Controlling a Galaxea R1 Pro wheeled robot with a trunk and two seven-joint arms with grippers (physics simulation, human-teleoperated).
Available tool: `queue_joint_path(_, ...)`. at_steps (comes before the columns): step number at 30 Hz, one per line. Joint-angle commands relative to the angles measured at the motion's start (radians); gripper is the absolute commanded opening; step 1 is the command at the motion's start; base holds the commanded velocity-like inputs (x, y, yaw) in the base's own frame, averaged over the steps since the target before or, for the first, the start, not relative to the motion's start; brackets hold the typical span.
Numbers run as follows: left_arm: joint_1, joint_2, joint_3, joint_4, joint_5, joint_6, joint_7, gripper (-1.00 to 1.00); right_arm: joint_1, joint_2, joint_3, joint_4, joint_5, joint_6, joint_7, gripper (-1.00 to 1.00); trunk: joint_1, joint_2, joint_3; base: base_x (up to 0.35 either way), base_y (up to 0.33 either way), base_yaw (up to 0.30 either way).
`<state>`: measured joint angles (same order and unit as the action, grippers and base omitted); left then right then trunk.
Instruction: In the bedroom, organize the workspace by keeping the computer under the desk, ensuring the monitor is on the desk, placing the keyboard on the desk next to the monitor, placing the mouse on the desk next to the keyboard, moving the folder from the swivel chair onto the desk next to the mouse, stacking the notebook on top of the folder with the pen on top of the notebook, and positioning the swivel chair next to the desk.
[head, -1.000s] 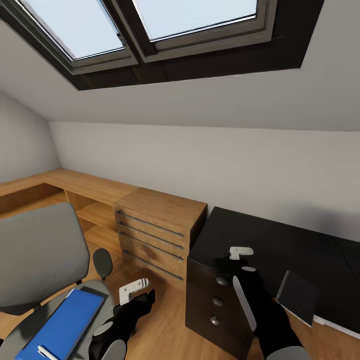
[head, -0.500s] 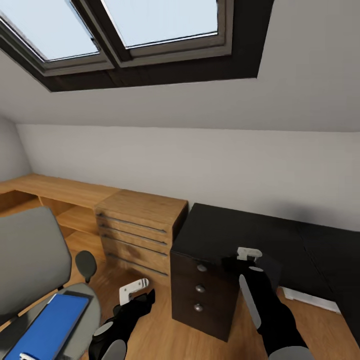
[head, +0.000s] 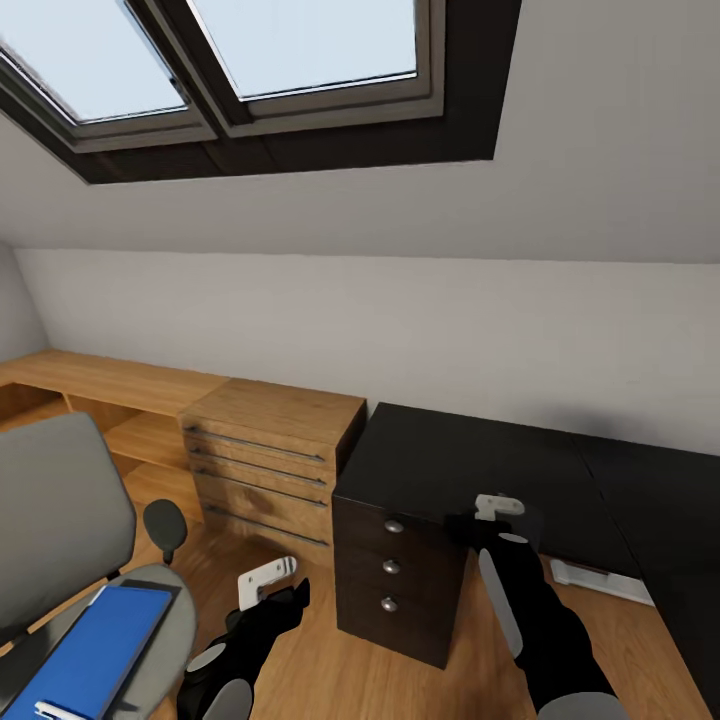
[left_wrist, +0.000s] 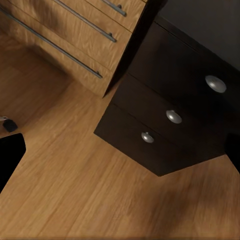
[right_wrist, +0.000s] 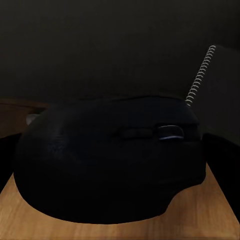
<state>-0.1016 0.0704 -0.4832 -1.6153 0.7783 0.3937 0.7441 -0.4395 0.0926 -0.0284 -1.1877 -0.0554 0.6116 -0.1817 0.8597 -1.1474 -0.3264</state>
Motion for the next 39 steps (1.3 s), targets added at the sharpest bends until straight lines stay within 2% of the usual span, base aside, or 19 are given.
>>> queue_joint_path(1,-0.001,0.001,-0.002,-0.001,0.006,0.002,0.008,1.00,-0.001,0.001,-0.001,-0.001,-0.006,0.004,-0.005,-1.00,0.000,-0.001,-0.001,-0.001,0.000,-0.001)
queue_joint_path(5,-0.001,0.001,-0.002,-0.001,0.006,0.002,0.009,1.00,-0.001,0.001,-0.002,-0.004,-0.006,0.004,-0.005,-1.00,0.000,-0.001,-0.001,0.000,0.000,0.000)
queue_joint_path(10,-0.001,0.001,-0.002,-0.001,0.006,0.002,0.008,1.00,-0.001,0.000,-0.057,-0.004,-0.006,0.004,-0.005,-1.00,0.000,-0.001,0.002,0.000,0.000,-0.189)
queue_joint_path(13,-0.001,0.001,-0.002,-0.001,0.006,0.002,0.008,1.00,-0.001,0.000,-0.068,-0.004,-0.006,0.003,-0.005,-1.00,0.000,-0.001,0.004,0.000,0.000,-0.249)
queue_joint_path(28,-0.001,0.000,-0.003,0.000,0.006,0.002,0.009,1.00,-0.001,-0.002,-0.076,-0.001,-0.006,-0.003,-0.004,-1.00,0.000,-0.001,0.015,0.000,0.000,-0.261)
queue_joint_path(39,-0.001,0.000,-0.003,0.000,0.004,0.001,0.009,1.00,-0.001,-0.002,-0.109,-0.001,-0.005,-0.015,-0.004,-1.00,0.000,-0.001,0.024,0.000,0.000,-0.262)
